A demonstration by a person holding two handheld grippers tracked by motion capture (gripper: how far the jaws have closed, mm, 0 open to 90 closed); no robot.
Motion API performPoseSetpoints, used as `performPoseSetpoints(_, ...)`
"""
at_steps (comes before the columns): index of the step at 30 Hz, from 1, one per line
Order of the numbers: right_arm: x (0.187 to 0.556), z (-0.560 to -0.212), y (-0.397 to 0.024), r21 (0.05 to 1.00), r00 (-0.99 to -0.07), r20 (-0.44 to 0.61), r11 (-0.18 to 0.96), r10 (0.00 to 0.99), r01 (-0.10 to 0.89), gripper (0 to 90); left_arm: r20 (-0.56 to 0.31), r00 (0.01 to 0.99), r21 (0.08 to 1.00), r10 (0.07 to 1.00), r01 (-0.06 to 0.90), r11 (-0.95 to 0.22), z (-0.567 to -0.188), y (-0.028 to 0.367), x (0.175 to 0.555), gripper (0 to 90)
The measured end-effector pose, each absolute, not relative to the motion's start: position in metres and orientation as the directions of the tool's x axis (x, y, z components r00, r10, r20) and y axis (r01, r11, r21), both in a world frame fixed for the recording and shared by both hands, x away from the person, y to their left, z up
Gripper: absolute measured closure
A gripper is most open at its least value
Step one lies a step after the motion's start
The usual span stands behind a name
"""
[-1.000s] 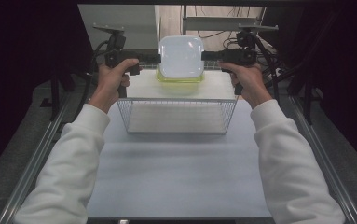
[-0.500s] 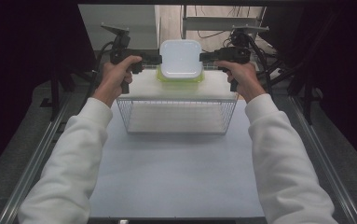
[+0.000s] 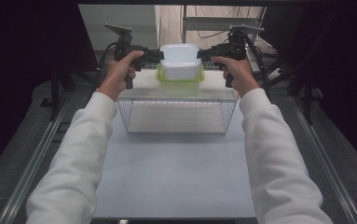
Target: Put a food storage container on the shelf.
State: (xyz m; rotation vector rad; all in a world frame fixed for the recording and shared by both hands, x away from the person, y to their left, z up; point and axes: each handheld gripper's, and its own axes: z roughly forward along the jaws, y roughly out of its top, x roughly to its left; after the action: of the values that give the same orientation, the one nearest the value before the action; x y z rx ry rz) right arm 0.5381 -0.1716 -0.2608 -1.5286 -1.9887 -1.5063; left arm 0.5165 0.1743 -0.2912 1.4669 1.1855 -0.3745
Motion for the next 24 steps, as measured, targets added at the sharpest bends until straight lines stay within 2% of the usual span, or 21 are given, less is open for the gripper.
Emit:
performPoseSetpoints(2,0.538,-0.262,-0.171,0.58,-0.437,0.679,-0.066,0.59,0.812,66.1,-0.778,0.444,0.561,0.444,0.809,0.174,-0.292,0.174,0.517,62.9)
performPoseSetpoints(4,0.537,-0.263,-0.17,0.586,-0.441,0.674,-0.065,0.592,0.807,60.5,-0.769,0.449,0.575,0.455,0.797,0.185,-0.291,0.174,0.516,53.1)
performPoseSetpoints(9,0.526,-0.253,-0.174,0.646,-0.477,0.634,-0.078,0.609,0.759,46.7,-0.712,0.48,0.642,0.512,0.74,0.199,-0.283,0.182,0.504,37.7)
performPoseSetpoints(14,0.497,-0.244,-0.19,0.741,-0.569,0.538,-0.026,0.622,0.672,42.2,-0.628,0.526,0.716,0.574,0.68,0.16,-0.278,0.187,0.471,31.7)
performPoseSetpoints(18,0.469,-0.243,-0.206,0.799,-0.635,0.466,0.014,0.616,0.601,39.6,-0.567,0.586,0.769,0.579,0.628,0.117,-0.281,0.192,0.433,29.3)
performPoseSetpoints(24,0.418,-0.262,-0.234,0.869,-0.705,0.331,0.089,0.627,0.487,33.9,-0.462,0.636,0.826,0.618,0.563,0.038,-0.304,0.195,0.377,27.2)
